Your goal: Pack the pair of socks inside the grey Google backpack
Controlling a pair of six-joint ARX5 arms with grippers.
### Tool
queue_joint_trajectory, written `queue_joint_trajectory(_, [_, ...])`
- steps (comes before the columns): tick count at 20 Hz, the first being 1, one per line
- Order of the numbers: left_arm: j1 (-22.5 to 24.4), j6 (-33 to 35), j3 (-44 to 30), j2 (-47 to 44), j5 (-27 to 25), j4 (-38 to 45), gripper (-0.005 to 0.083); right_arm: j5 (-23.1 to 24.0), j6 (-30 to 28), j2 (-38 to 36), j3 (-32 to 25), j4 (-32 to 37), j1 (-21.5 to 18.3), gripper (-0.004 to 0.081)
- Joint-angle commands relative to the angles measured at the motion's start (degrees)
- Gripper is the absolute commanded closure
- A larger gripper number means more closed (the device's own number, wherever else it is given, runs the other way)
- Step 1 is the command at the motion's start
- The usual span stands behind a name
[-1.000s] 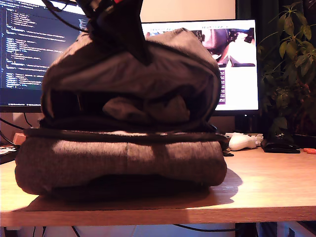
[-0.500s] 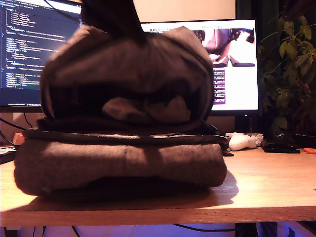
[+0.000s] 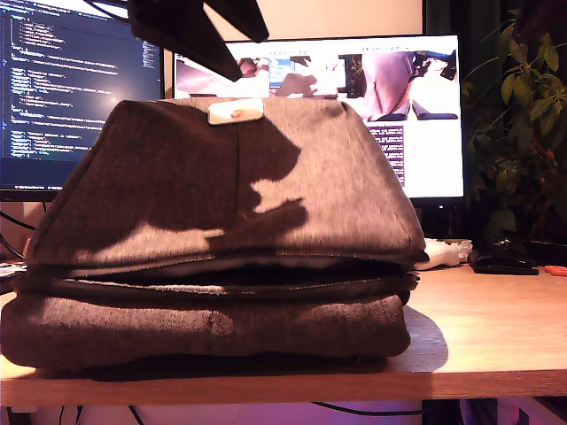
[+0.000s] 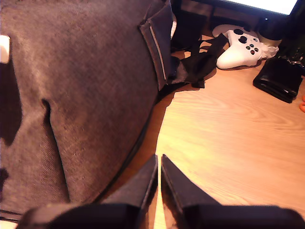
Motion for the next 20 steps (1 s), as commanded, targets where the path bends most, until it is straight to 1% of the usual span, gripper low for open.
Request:
queue_joint_trajectory(1, [-0.1,-0.4,0.6,-0.8,-0.4,0.9,0.0577,-0.4,0.0,0.8,-0.1,2.7,-0.4,0.0780])
queue_joint_trajectory(2, [-0.1,-0.4,0.6,-0.8,-0.9,1.7,0.0825,-0.4,0.0,1.3,-0.1,4.7,-0.6,0.0780])
queue_joint_trajectory(3, [0.1,-0.4,0.6,-0.8,-1.6,3.8,0.0782,-1.4,-0.5,2.1,-0.1,7.2,-1.0,0.0780])
queue_joint_trajectory(4, [0.6,-0.4,0.6,-0.8,-2.8,6.6,0.0795,-3.7,-1.9,3.4,-0.1,10.4,-1.7,0.0780])
queue_joint_trajectory(5, [1.4,-1.5,0.6,-0.8,-4.5,9.6,0.0796,-6.4,-5.2,5.0,-0.1,13.9,-2.7,0.0780])
queue_joint_trajectory(6, [2.3,-1.5,0.6,-0.8,-6.0,12.3,0.0795,-9.1,-5.8,6.8,-0.1,17.5,-3.9,0.0780])
queue_joint_trajectory(7, [3.4,-1.5,0.5,-0.8,-6.5,14.7,0.0796,-11.4,-8.3,8.8,-0.1,21.5,-5.6,0.0780])
queue_joint_trajectory(8, [4.9,-1.5,0.5,-0.8,-6.4,16.6,0.0796,-13.6,-10.1,10.6,-0.1,25.6,-7.6,0.0780])
queue_joint_trajectory(10, [8.9,-1.5,0.5,-0.8,-6.4,19.6,0.0796,-19.1,-10.5,14.0,-0.1,33.9,-12.6,0.0780])
queue_joint_trajectory(12, [13.5,-2.0,0.5,-1.2,-6.3,21.2,0.0796,-24.1,-10.4,16.1,-0.1,40.1,-19.0,0.0780])
queue_joint_trajectory(13, [15.4,-2.0,0.5,-1.2,-6.3,21.7,0.0795,-25.3,-10.3,16.7,-0.1,41.5,-21.6,0.0780])
queue_joint_trajectory(14, [17.3,-2.0,0.5,-1.3,-6.4,21.9,0.0796,-25.4,-10.3,17.0,-0.1,41.9,-24.6,0.0780])
queue_joint_trajectory(16, [20.7,-3.1,0.4,-2.1,-6.4,22.0,0.0796,-26.4,-10.3,17.0,-0.1,41.3,-30.3,0.0780])
queue_joint_trajectory(19, [24.9,-3.4,0.3,-3.9,-6.4,21.5,0.0796,-30.9,-10.4,16.5,-0.1,39.5,-38.9,0.0780])
queue_joint_trajectory(20, [26.0,-3.4,0.3,-4.5,-6.6,21.2,0.0796,-32.4,-10.5,16.2,-0.1,38.9,-41.1,0.0780])
